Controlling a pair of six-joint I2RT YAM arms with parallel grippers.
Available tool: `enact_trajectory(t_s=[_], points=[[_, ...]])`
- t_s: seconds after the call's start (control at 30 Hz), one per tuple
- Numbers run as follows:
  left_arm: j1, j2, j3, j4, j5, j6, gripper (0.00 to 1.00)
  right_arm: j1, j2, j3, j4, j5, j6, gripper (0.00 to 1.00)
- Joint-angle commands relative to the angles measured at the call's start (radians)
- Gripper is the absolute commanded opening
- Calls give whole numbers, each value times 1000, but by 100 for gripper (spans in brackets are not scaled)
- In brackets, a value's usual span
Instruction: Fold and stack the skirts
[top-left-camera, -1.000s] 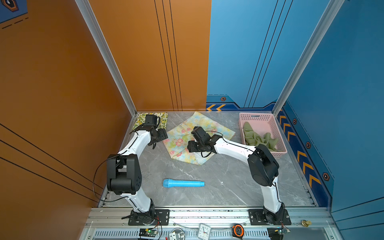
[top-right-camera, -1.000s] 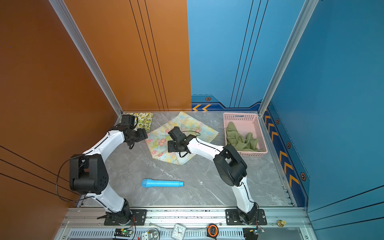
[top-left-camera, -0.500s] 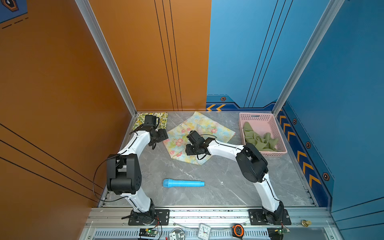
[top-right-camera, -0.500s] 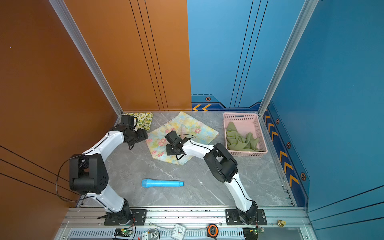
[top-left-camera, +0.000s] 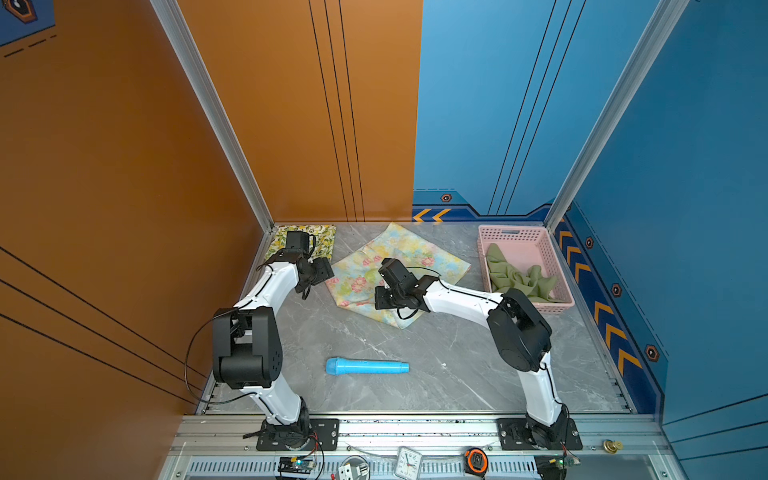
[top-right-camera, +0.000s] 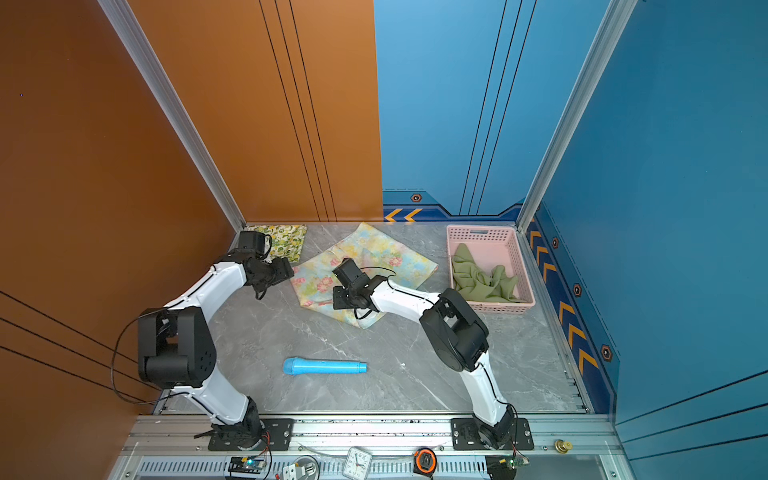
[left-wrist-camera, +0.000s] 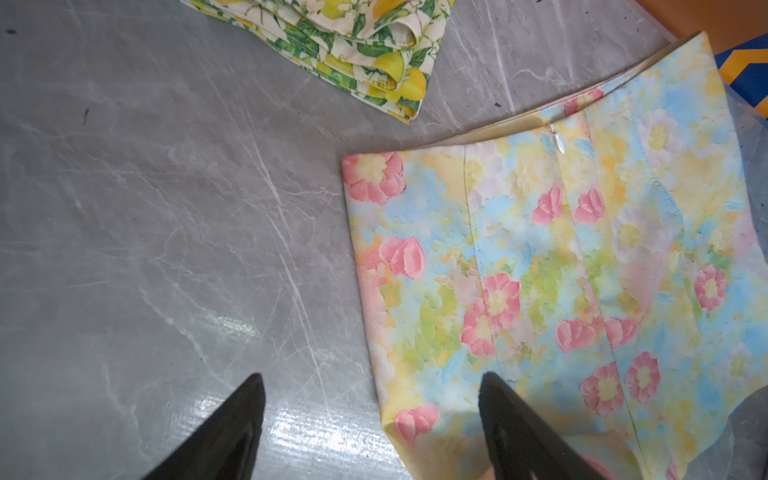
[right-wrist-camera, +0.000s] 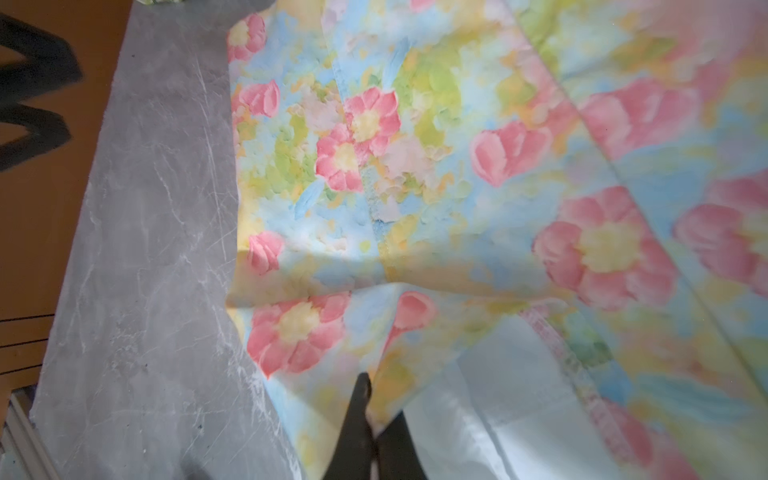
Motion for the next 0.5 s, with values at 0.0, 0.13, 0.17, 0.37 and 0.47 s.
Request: enact_trajectory(t_s=[0.0, 0.13, 0.17, 0.37, 0.47], points=[[7, 36, -14, 5, 22, -29, 80, -13, -139, -85, 12, 59, -36, 0], [5, 72, -5, 4, 27, -38, 77, -3, -261, -245, 16, 133, -52, 0], [6, 81, -2, 4, 29, -41, 76, 1, -293, -283, 21, 151, -52, 0], [-18, 129, 13, 4, 27, -52, 73, 11, -447, -509, 67, 233, -40, 0], [-39, 141, 9, 5, 23, -62, 73, 15, -473, -556, 72, 247, -23, 0]])
